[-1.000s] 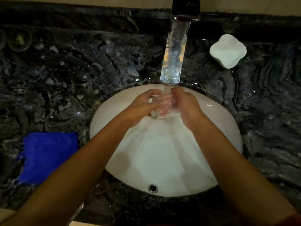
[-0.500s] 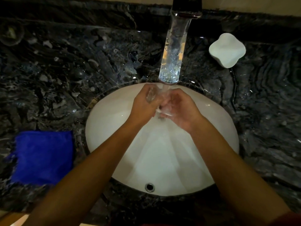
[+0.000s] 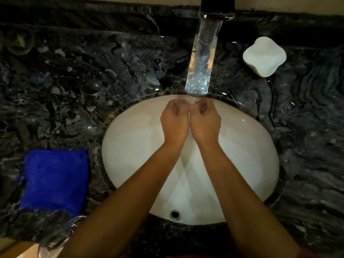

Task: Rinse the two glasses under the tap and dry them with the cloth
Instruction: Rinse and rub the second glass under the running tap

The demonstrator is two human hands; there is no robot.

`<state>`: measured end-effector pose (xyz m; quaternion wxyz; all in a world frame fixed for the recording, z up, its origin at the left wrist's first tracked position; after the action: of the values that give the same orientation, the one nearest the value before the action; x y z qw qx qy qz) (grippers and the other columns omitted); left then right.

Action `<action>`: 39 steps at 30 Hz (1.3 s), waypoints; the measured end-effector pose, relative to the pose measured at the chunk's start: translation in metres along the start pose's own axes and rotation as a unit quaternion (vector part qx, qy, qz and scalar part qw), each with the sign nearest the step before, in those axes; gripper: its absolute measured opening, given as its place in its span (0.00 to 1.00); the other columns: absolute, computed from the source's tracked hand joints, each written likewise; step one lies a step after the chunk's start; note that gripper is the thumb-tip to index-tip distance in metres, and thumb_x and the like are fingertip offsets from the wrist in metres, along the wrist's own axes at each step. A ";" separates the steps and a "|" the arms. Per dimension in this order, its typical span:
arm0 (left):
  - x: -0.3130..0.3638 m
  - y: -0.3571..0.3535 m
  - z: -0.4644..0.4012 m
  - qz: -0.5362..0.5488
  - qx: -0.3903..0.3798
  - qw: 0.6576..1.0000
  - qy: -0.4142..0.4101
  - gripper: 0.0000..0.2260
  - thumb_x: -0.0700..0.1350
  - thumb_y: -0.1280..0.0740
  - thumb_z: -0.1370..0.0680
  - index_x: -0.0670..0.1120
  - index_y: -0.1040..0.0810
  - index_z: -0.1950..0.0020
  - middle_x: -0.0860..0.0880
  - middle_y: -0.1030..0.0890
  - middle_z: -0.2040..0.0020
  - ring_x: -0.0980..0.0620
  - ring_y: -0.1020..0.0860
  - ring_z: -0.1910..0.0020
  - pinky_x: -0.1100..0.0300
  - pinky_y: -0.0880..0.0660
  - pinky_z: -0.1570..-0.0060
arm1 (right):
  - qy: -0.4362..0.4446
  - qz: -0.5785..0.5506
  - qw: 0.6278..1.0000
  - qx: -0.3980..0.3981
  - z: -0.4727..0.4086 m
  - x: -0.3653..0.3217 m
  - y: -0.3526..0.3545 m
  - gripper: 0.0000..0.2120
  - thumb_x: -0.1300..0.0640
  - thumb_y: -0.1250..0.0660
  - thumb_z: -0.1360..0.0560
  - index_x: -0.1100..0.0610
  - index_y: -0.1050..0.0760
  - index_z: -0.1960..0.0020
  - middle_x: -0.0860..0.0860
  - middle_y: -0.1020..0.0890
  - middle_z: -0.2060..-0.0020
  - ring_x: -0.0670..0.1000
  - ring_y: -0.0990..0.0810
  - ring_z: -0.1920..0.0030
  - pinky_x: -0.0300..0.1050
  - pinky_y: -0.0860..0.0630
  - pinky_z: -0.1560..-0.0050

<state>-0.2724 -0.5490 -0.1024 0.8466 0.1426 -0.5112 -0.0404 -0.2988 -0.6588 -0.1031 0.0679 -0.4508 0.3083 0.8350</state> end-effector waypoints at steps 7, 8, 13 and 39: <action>0.046 -0.008 0.010 -0.173 -0.164 0.947 -0.215 0.07 0.43 0.29 0.20 0.42 0.15 0.46 0.47 0.15 0.51 0.49 0.17 0.51 0.56 0.23 0.52 | -0.238 -0.284 0.870 -0.326 -0.007 0.014 0.002 0.12 0.42 0.26 0.32 0.49 0.16 0.56 0.52 0.23 0.64 0.51 0.30 0.70 0.41 0.29 0.66; 0.047 -0.010 0.005 -0.147 -0.215 0.953 -0.154 0.08 0.46 0.30 0.20 0.42 0.15 0.46 0.45 0.14 0.51 0.48 0.16 0.51 0.55 0.22 0.50 | -0.232 -0.296 0.857 -0.351 -0.007 0.016 0.006 0.12 0.43 0.27 0.30 0.49 0.15 0.53 0.52 0.21 0.62 0.50 0.29 0.71 0.41 0.28 0.70; 0.040 -0.012 -0.006 0.190 -0.290 0.928 0.136 0.17 0.45 0.38 0.18 0.33 0.19 0.40 0.37 0.16 0.43 0.41 0.17 0.46 0.51 0.22 0.46 | -0.256 -0.390 0.820 -0.333 -0.003 0.006 0.001 0.13 0.44 0.29 0.24 0.53 0.16 0.50 0.52 0.16 0.58 0.53 0.17 0.63 0.41 0.26 0.68; 0.012 -0.010 0.005 0.107 -0.195 0.954 0.202 0.17 0.50 0.43 0.16 0.44 0.21 0.56 0.46 0.19 0.67 0.47 0.19 0.68 0.58 0.23 0.70 | -0.024 -0.058 0.987 -0.150 -0.007 -0.023 0.005 0.13 0.43 0.35 0.22 0.51 0.18 0.55 0.48 0.14 0.62 0.52 0.15 0.59 0.47 0.22 0.59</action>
<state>-0.2709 -0.5623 -0.0930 0.9428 -0.0758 -0.3241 -0.0191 -0.2823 -0.6626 -0.0852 0.0552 -0.4530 0.1506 0.8770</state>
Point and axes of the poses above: each hand's wrist, its own z-axis away from the middle knuckle, its own y-axis out of the back of the hand, x = y × z, the point moved 5 cm from there along -z, towards the middle knuckle
